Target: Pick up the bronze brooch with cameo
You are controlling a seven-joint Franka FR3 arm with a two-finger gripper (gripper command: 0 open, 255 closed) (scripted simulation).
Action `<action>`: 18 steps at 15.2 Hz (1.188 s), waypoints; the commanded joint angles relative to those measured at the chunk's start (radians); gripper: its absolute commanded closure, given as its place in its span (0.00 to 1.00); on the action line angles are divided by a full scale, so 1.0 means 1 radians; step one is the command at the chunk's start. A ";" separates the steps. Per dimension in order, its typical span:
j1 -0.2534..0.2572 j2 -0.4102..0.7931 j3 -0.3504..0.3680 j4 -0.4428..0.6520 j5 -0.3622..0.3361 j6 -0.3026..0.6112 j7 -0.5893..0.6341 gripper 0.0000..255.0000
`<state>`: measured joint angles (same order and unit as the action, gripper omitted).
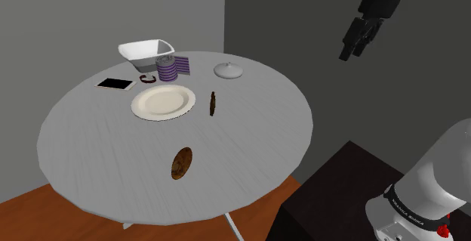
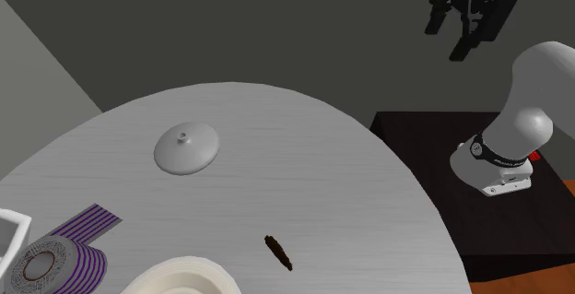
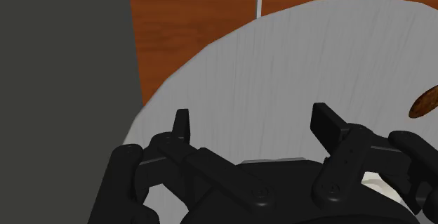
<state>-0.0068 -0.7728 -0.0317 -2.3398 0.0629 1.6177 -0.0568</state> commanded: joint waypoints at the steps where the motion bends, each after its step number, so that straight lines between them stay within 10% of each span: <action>1: 0.000 0.000 0.000 0.000 0.000 0.000 0.000 0.00; 18: 0.128 0.663 0.129 0.397 -0.012 0.157 -0.087 0.00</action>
<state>0.1106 -0.1539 0.0829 -1.9717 0.0537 1.7663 -0.1491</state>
